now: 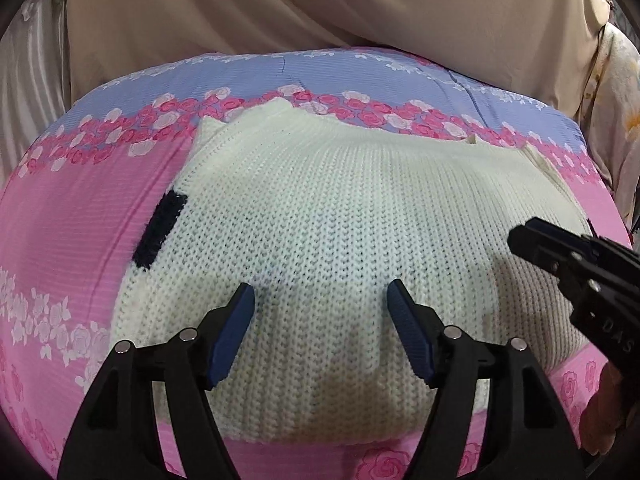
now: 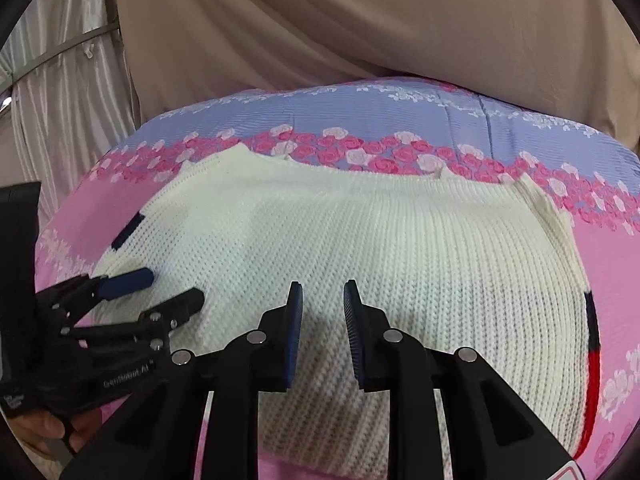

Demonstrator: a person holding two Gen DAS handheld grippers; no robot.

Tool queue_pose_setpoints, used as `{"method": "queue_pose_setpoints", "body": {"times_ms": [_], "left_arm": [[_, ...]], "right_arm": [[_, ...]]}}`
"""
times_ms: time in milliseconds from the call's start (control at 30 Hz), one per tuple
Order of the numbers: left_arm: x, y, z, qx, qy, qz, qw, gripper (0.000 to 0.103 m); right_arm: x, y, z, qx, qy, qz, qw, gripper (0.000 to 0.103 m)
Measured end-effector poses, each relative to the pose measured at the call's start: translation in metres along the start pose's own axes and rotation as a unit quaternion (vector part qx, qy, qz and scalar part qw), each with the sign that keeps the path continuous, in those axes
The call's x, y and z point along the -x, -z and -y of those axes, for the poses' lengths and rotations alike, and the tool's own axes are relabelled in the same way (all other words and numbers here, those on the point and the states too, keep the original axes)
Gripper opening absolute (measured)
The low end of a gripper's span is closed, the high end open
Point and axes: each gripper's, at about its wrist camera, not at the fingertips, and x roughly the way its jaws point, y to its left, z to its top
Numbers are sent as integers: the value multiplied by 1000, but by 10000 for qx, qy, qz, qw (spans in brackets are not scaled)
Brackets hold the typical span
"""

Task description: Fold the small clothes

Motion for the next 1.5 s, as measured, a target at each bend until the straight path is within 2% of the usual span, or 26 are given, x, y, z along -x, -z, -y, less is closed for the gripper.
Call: {"method": "queue_pose_setpoints", "body": {"times_ms": [100,133,200,267,333,467,567,667,767,867,933,967,1033,1100,1133,1267,1433,1500], "left_arm": [[4,0,-5,60,37,-20,10000,67],[5,0,-7,92,31,-19,10000,71],[10,0,-16,179,44,8,9998,76],[16,-1,-27,307,87,73,9995,77],[21,-6,-44,552,194,123,9982,84],[16,-18,-84,1201,539,154,9912,84],[17,-23,-101,1536,68,271,9877,84],[27,-27,-112,1601,-115,529,9856,88],[10,-28,-113,1447,-232,295,9888,89],[-13,-24,-113,1508,-33,22,9885,89],[-23,-20,-112,1598,125,-71,9870,86],[-22,-20,-109,1545,37,40,9880,85],[-24,-23,-103,1397,80,21,9902,61],[-22,-27,-99,1397,332,-8,9896,38],[-19,-29,-96,1369,311,37,9901,27],[10,-45,-71,1101,555,413,9915,19],[53,-67,-2,314,1037,945,9896,18],[57,-73,36,-41,1312,1014,9862,18]], "right_arm": [[-31,-6,-1,-37,28,-292,9996,22],[-40,-5,-1,-46,35,-384,9992,23],[-43,-3,-3,-39,29,-244,9997,24],[-43,-3,-3,-43,33,-235,9997,25],[-43,-2,0,-39,-37,-205,9998,25],[-44,0,0,-102,-110,-127,9998,25],[-43,2,-1,-57,-107,-53,9999,25],[-43,4,-1,-63,-132,9,9999,25],[-44,4,-1,-67,-167,50,9998,25],[-44,4,-2,-90,-188,80,9998,26],[-44,5,-1,-100,-211,110,9997,26],[-44,6,-1,-95,-221,139,9996,26],[-43,8,-4,-103,-198,196,9996,26],[-43,8,-4,-128,-230,224,9994,26],[-43,8,-4,-169,-273,233,9992,26],[-40,7,4,-379,-553,203,9975,29],[-10,7,29,-1021,-1001,126,9896,41],[2,13,46,-1227,-1003,122,9873,43]]}}
